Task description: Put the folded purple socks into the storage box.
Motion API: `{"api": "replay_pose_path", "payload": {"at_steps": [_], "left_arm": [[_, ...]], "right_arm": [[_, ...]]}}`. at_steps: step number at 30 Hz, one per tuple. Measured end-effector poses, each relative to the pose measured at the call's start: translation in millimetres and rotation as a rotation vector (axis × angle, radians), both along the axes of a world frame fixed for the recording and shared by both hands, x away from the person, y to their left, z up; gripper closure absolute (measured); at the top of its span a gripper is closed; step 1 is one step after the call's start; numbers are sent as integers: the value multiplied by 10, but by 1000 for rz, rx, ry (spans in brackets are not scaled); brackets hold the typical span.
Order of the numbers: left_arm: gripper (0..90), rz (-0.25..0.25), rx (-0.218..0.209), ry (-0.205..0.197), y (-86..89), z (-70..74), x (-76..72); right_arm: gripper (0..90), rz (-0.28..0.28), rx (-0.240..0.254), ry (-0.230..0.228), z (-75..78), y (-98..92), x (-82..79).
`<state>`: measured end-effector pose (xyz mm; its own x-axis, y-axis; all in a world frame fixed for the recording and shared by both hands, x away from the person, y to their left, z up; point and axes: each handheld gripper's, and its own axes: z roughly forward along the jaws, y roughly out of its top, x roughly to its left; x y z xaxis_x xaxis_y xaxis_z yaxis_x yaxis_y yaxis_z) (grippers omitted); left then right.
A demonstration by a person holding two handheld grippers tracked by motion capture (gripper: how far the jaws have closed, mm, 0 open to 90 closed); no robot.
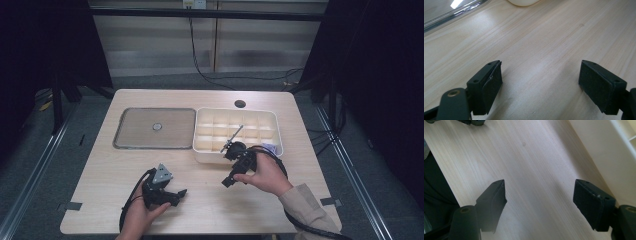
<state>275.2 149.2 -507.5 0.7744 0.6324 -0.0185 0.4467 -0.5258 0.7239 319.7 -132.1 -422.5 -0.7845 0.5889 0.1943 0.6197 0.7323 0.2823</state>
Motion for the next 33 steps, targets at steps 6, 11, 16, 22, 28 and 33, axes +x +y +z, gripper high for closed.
{"api": "replay_pose_path", "payload": {"at_steps": [6,11,16,22,28,33], "left_arm": [[184,0,0,0,0,0,0],[184,0,0,0,0,0,0],[184,0,0,0,0,0,0],[184,0,0,0,0,0,0],[184,-2,2,0,0,0,0],[184,0,0,0,0,0,0]], "right_arm": [[262,2,9,0,-53,10,-18],[262,2,20,2,-100,28,-33],[262,7,20,2,-160,48,-41],[262,1,24,10,-219,68,-58],[261,6,25,8,-294,72,-70],[260,9,30,6,-339,94,-88]]}}
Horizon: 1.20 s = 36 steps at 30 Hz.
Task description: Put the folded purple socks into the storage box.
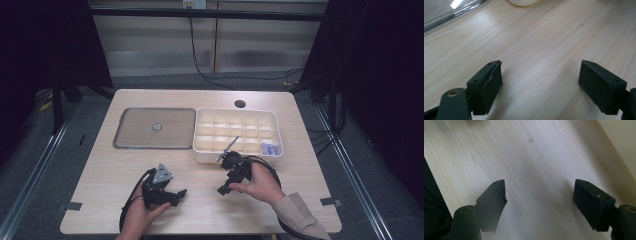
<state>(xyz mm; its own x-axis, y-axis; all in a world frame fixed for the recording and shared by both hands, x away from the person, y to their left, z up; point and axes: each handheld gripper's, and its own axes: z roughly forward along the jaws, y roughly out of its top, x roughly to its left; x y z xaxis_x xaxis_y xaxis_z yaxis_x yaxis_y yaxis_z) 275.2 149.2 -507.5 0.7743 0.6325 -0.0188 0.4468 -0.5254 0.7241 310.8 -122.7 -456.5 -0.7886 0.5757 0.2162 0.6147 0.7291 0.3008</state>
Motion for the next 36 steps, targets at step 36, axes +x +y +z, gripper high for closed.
{"api": "replay_pose_path", "payload": {"at_steps": [36], "left_arm": [[184,0,1,0,0,0,0]], "right_arm": [[185,43,48,-103,-227,-43,-137]]}}
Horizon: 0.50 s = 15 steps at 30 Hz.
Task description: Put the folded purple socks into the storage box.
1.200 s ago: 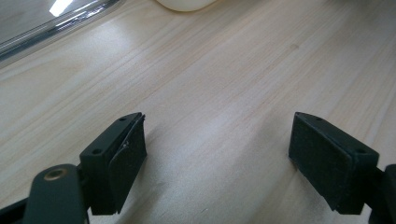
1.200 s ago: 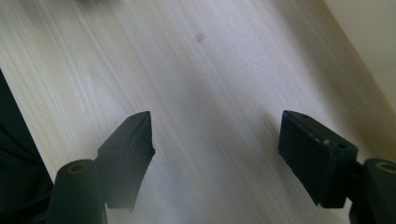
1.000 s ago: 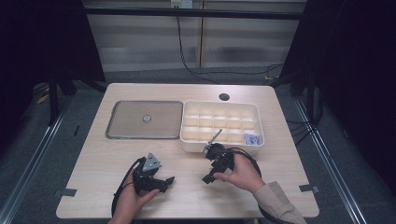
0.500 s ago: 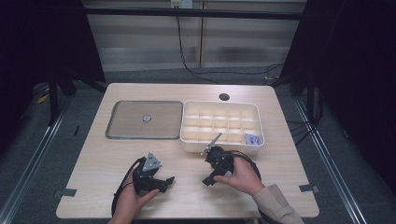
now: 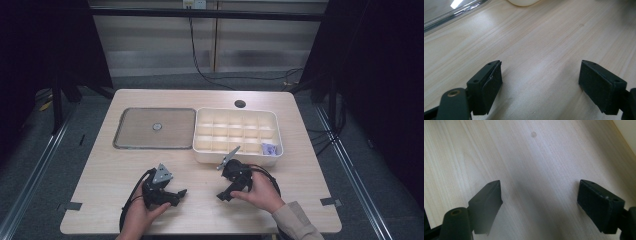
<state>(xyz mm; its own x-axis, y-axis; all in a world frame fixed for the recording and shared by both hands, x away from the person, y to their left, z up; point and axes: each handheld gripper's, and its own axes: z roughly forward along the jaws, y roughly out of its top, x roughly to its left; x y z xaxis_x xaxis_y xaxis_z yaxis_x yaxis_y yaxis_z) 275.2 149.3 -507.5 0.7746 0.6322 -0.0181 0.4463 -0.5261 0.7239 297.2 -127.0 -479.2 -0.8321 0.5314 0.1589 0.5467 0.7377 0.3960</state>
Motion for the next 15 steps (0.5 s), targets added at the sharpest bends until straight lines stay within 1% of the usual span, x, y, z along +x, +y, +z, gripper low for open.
{"api": "replay_pose_path", "payload": {"at_steps": [2,10,13,15], "left_arm": [[184,0,0,0,0,0,0],[184,0,0,0,0,0,0],[184,0,0,0,0,0,0],[184,0,0,0,0,0,0]], "right_arm": [[177,-8,11,-6,-7,-9,-21],[164,-17,74,-62,-56,-80,-97],[164,-16,91,-83,-73,-102,-119],[162,-25,100,-89,-79,-109,-141]]}}
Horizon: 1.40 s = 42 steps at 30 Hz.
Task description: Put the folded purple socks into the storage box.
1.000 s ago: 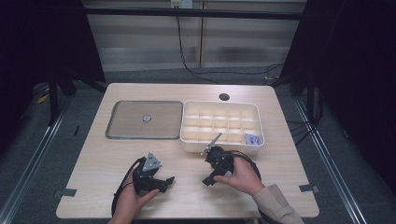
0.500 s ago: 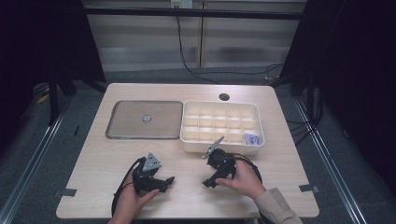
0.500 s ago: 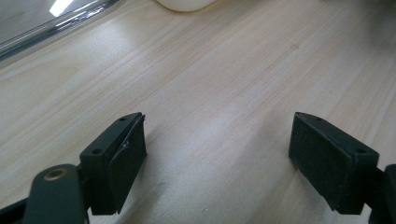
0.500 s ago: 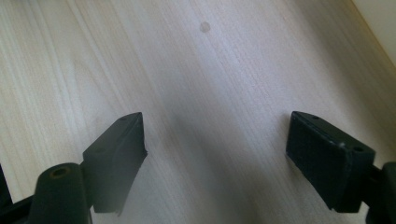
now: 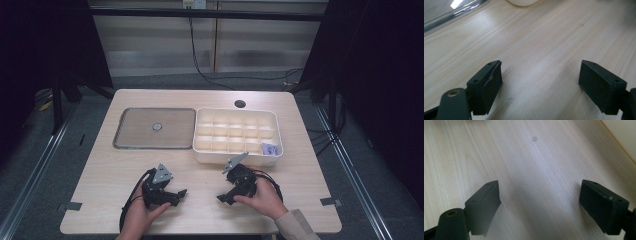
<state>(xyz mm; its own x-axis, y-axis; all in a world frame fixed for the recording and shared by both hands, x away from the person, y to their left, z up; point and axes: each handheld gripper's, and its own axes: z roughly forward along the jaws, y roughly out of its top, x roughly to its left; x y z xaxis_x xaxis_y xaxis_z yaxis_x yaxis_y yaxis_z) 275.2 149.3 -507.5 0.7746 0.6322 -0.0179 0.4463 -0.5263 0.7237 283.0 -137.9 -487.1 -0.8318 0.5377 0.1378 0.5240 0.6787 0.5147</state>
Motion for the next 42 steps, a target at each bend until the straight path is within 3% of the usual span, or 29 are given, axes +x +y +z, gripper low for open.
{"api": "replay_pose_path", "payload": {"at_steps": [16,21,29,42], "left_arm": [[184,0,0,0,0,0,0],[184,1,0,0,0,0,0],[184,0,-1,0,0,0,0],[184,0,-1,0,0,0,0]], "right_arm": [[150,-12,92,-119,-112,-78,-107],[150,-5,100,-152,-138,-92,-143],[148,-5,117,-191,-174,-103,-180],[146,-21,144,-215,-206,-123,-207]]}}
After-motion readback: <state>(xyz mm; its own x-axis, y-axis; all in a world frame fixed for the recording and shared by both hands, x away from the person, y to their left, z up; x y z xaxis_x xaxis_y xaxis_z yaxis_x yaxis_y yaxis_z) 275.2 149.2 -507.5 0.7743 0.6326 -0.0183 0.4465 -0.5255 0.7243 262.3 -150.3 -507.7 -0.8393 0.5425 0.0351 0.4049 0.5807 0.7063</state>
